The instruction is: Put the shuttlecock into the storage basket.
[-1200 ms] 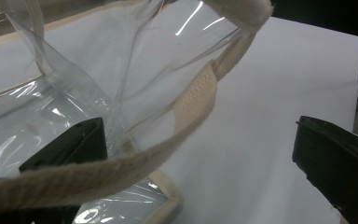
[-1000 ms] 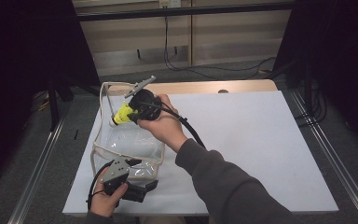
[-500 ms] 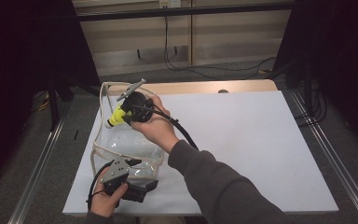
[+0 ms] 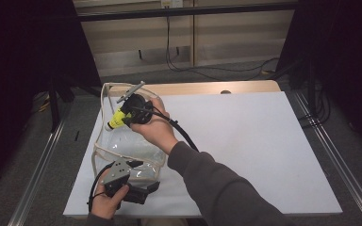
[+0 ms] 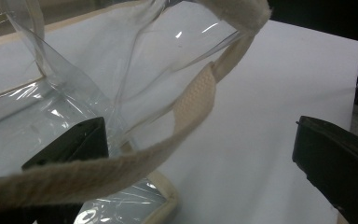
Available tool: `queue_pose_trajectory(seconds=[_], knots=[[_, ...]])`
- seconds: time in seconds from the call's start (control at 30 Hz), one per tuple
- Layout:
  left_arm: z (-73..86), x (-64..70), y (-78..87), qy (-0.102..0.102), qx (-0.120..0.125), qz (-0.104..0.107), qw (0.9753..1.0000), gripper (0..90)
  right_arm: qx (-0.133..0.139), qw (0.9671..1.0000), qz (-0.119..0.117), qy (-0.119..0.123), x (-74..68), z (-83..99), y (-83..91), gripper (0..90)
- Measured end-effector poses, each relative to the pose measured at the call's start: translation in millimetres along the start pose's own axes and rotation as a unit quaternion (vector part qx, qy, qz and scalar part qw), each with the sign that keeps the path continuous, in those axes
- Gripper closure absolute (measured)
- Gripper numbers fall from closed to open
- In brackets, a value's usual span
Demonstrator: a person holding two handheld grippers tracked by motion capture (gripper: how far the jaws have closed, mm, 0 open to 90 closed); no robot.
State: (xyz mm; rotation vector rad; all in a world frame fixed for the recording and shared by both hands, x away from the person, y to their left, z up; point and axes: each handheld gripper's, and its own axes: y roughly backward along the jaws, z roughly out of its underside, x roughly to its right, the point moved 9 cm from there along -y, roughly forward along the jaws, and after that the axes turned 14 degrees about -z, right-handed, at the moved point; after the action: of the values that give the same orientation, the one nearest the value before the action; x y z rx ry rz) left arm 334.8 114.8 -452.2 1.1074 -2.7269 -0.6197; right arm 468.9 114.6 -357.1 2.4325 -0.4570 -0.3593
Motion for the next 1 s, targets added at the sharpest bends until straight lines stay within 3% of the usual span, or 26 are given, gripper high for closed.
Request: queue_pose_trajectory(seconds=[1.0], knots=[[-0.5, -0.1, 0.3, 0.003, 0.004, 0.003, 1.0000, 3.5, -0.018, 0.9998, 0.003, -0.004, -1.0, 6.5, -25.2, 79.6]])
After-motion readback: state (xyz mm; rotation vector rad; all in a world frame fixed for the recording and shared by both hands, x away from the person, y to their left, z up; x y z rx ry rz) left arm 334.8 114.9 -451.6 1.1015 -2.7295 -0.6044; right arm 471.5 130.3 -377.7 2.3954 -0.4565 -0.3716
